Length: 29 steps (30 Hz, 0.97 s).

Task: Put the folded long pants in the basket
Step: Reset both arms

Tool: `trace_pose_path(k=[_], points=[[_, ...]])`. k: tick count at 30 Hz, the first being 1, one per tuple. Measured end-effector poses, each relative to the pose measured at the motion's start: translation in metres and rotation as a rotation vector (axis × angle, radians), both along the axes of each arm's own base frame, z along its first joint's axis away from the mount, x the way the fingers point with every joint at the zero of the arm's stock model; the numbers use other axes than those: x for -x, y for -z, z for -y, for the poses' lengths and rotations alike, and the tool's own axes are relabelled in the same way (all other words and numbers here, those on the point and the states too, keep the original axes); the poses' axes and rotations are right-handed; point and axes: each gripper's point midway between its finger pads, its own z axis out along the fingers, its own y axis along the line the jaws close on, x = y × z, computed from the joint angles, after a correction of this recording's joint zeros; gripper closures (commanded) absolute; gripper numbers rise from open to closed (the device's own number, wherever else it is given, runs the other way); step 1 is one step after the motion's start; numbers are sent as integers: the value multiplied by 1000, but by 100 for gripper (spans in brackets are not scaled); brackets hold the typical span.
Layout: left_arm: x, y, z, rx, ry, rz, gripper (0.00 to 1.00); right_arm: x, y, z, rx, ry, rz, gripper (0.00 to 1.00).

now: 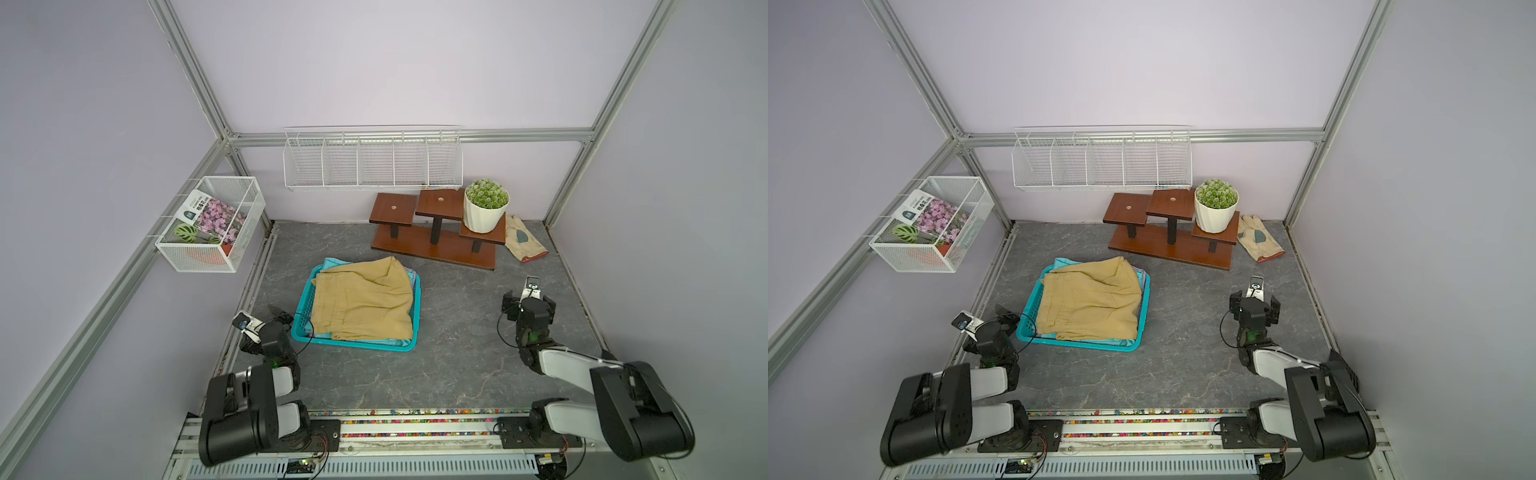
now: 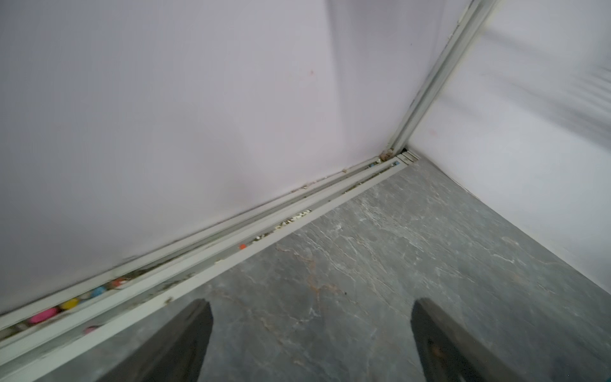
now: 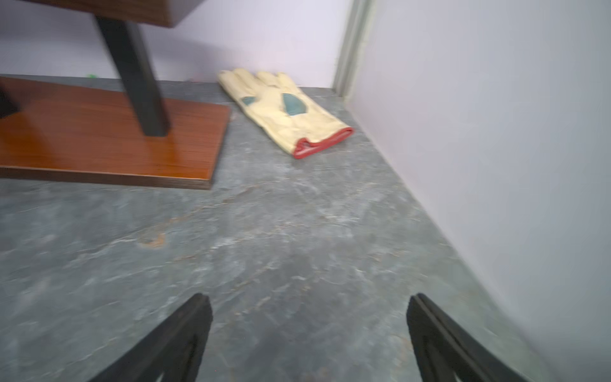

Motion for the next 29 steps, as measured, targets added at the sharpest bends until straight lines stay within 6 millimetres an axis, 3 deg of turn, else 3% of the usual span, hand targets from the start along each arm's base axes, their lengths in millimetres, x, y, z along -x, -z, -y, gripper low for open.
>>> trace_pose_path(k=[2,4,8,13,21,29], points=[[-6,0,4,2,33,-20,0,-10,12,-8,-12,-51,-30,4],[-23,-17,11,-28,96,14,0,-21,19,-16,-20,-101,-51,4],[-53,-45,46,-95,267,70,0,-32,20,-26,-29,-157,-46,2],[-75,-39,72,-167,405,60,0,-38,13,-27,-40,-172,-26,1],[-80,-44,81,-209,463,52,0,-39,13,-28,-43,-178,-26,1],[-101,-41,103,-236,611,-13,0,-39,13,-28,-45,-180,-28,1]])
